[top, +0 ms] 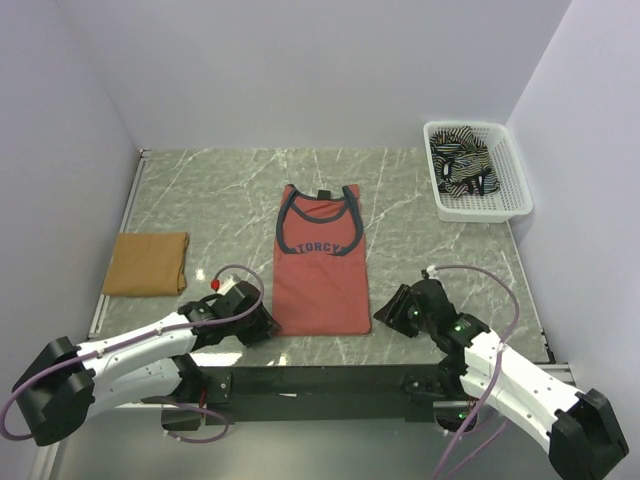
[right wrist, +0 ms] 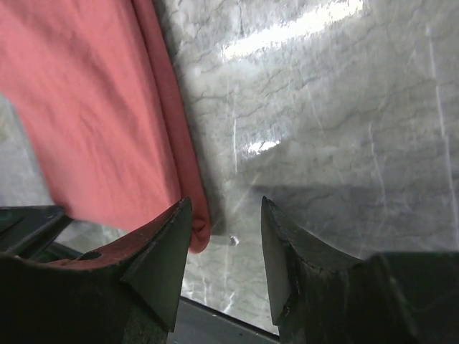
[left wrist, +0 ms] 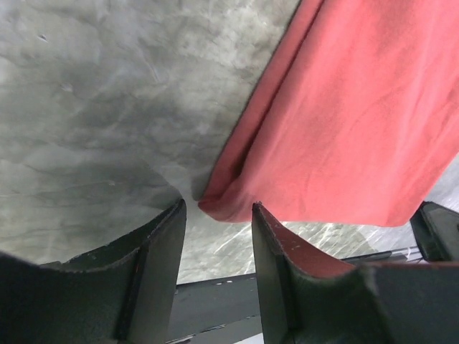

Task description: Fold and stack the tank tops

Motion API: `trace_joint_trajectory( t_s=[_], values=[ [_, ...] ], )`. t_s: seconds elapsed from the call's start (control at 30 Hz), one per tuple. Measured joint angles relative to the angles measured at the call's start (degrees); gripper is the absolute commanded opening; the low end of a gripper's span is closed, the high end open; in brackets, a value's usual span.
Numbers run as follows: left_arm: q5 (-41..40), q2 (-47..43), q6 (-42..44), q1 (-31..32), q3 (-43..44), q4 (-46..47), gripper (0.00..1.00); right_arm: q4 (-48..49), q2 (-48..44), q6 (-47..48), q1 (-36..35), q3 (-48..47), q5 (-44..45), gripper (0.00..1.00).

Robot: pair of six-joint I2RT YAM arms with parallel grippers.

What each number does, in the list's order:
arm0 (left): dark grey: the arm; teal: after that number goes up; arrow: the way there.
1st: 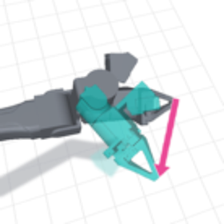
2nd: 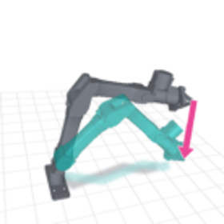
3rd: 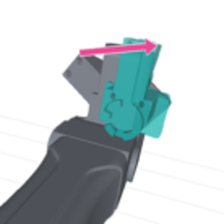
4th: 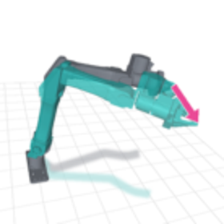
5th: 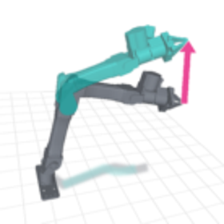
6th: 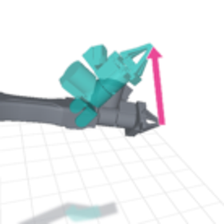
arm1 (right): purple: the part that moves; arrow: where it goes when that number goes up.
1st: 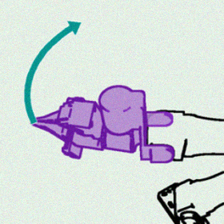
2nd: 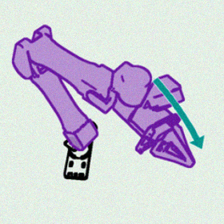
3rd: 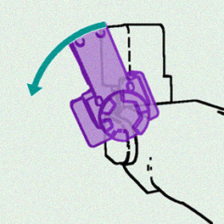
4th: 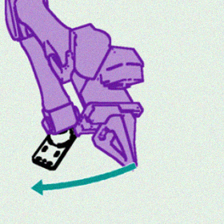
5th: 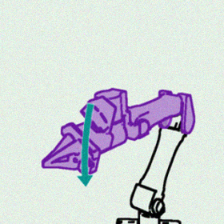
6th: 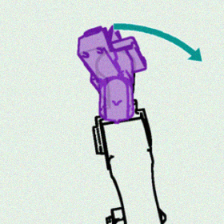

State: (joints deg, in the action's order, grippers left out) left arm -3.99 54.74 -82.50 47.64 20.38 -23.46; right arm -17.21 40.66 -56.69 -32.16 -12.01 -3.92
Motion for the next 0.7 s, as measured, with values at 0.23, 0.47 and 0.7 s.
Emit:
trace_joint_trajectory(
  t_s=[0.23, 0.47, 0.7],
  values=[
    [-0.87, 3.32, -2.75, 1.88, 1.42, 0.74, 0.46, 0.94, -1.51, -2.78, -1.97, 1.97, -0.50, 0.49],
    [-1.01, 5.07, -4.28, 2.56, 1.51, 2.23, 0.36, 2.38, -1.51, -5.18, -6.36, 2.86, -0.13, 0.49],
    [-1.11, 6.29, -5.29, 2.89, 1.40, 3.61, 0.21, 8.66, 2.62, -8.68, -11.98, 3.67, 0.98, 0.48]
  ],
)
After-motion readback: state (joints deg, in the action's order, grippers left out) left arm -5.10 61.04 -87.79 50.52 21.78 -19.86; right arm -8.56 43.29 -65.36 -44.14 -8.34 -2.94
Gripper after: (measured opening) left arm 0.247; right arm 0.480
